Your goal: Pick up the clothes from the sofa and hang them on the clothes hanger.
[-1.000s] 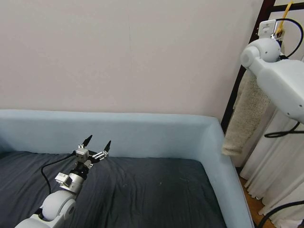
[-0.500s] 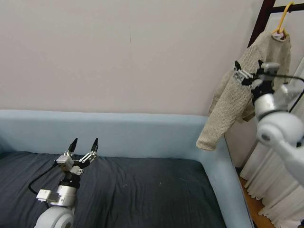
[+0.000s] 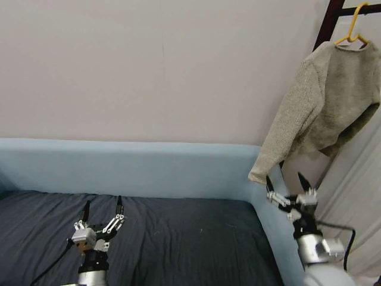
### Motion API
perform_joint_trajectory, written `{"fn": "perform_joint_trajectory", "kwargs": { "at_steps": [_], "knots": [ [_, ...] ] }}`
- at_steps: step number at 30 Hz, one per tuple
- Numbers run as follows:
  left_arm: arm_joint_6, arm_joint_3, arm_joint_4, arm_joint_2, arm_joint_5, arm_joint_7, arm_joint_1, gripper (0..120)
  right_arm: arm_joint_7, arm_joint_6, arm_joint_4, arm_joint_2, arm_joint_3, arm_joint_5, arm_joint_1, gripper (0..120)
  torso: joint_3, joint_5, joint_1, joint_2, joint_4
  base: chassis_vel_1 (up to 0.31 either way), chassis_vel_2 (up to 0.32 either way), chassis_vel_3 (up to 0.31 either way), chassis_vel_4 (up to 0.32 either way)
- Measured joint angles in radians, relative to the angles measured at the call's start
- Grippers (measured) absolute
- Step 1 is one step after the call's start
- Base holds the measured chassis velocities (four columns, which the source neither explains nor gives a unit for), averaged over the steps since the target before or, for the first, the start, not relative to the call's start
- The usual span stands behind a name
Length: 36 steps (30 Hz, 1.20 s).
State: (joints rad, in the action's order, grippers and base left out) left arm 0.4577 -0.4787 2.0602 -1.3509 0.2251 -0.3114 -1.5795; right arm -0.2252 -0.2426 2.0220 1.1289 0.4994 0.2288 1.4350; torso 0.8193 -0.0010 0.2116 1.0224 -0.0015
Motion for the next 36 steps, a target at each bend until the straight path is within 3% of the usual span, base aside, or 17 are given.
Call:
{"fn": "perform_joint_trajectory", "kwargs": {
  "at_steps": [3,4,7,13,17,36],
  "knots": [
    [-0.002,0.041,-0.014,-0.040,-0.036,-0.030,-0.027,100,0.020,-0.019,-0.001,0.128,0.032,-0.128,0.089,100,0.000,-0.0001,0.000,0.000,0.0003,0.000,0.000,0.000,0.000],
    [-0.002,0.041,-0.014,-0.040,-0.036,-0.030,-0.027,100,0.020,-0.019,-0.001,0.128,0.032,-0.128,0.089,100,0.000,-0.0001,0.000,0.000,0.0003,0.000,0.000,0.000,0.000],
    [-0.017,0.061,-0.015,-0.031,-0.050,-0.048,-0.042,100,0.044,-0.007,0.041,0.246,0.062,-0.203,0.151,100,0.000,0.0000,0.000,0.000,0.0002,0.000,0.000,0.000,0.000],
    [-0.102,0.044,0.089,0.016,0.050,-0.032,-0.043,100,0.060,0.116,0.152,0.222,0.114,-0.181,0.160,100,0.000,-0.0001,0.000,0.000,0.0002,0.000,0.000,0.000,0.000],
    [-0.147,0.020,0.131,0.031,0.081,-0.002,-0.055,100,0.085,0.135,0.174,0.210,0.123,-0.147,0.159,100,0.000,0.0001,0.000,0.000,0.0003,0.000,0.000,0.000,0.000],
    [-0.152,0.015,0.134,0.034,0.083,0.007,-0.056,100,0.088,0.136,0.172,0.204,0.118,-0.134,0.151,100,0.000,0.0001,0.000,0.000,0.0002,0.000,0.000,0.000,0.000]
  ]
}}
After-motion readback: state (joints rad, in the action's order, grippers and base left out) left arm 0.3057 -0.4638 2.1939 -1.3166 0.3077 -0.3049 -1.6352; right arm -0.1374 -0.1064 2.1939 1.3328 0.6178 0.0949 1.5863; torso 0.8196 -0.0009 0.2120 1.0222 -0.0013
